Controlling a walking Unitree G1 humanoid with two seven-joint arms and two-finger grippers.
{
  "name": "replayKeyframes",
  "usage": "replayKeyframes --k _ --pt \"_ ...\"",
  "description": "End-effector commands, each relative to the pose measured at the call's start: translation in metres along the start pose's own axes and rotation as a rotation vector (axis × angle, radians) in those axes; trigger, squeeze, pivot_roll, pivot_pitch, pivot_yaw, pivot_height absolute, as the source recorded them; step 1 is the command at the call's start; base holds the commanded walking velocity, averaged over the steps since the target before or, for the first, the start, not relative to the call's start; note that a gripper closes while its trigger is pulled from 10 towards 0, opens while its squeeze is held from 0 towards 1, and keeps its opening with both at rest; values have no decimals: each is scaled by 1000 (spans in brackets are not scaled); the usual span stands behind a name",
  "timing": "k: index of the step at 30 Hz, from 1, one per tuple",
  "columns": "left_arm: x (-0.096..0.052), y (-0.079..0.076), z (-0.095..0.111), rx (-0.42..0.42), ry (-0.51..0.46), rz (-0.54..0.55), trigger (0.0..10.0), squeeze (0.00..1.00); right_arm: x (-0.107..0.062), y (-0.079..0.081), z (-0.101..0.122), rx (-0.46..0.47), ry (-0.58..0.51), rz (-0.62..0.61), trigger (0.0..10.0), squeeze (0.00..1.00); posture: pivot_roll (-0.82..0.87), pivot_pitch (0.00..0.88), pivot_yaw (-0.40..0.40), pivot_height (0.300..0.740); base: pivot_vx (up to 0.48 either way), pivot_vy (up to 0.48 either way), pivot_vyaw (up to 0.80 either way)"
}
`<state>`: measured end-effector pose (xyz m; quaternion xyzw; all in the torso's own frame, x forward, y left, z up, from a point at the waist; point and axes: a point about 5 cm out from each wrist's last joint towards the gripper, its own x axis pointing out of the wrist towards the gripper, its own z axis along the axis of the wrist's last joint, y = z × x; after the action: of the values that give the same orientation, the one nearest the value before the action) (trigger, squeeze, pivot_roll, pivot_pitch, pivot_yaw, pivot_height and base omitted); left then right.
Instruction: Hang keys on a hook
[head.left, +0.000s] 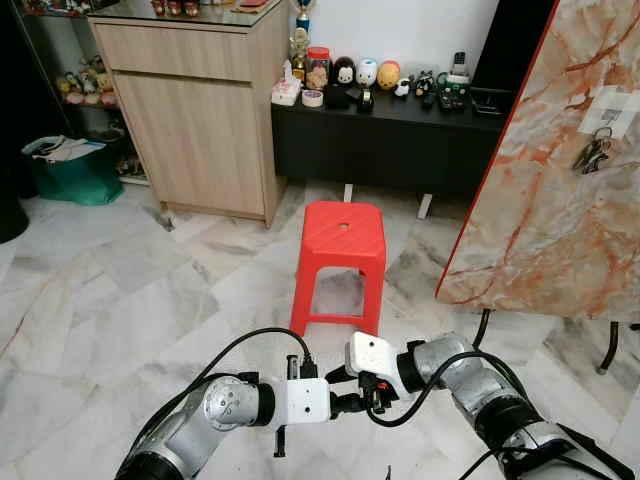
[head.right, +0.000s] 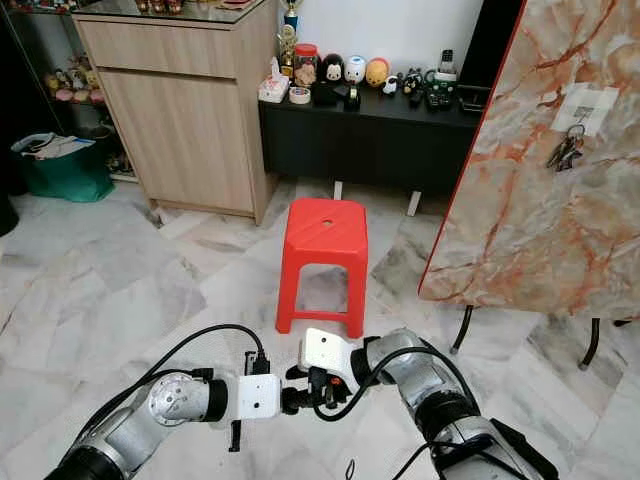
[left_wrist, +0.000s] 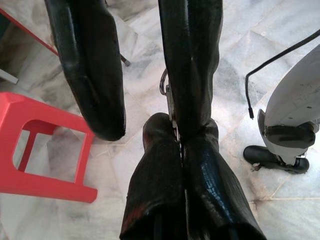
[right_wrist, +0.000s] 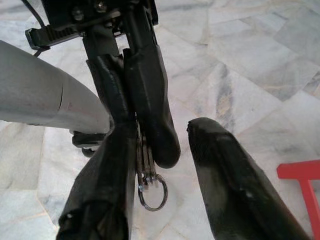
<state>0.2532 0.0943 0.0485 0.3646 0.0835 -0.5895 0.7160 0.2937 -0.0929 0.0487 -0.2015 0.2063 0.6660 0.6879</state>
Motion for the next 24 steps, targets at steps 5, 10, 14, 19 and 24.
replayKeyframes --k 5,10,14,19,24 --pt "7 -7 4 16 -5 -46 0 0 2 -2 12 -76 -17 6 0 0 125 0 -84 740 0 0 0" --pt "8 -7 3 13 -1 -46 0 0 3 -1 11 -77 -9 9 0 0 126 0 -84 740 0 0 0" --pt "8 -7 3 13 2 -44 0 0 4 0 10 -79 0 20 0 0 127 0 -85 740 0 0 0" --pt "8 -6 3 15 3 -39 0 0 5 0 9 -80 4 27 0 0 127 0 -85 740 0 0 0" --pt "8 -6 3 17 3 -36 0 0 4 1 9 -80 4 40 0 0 126 0 -86 740 0 0 0"
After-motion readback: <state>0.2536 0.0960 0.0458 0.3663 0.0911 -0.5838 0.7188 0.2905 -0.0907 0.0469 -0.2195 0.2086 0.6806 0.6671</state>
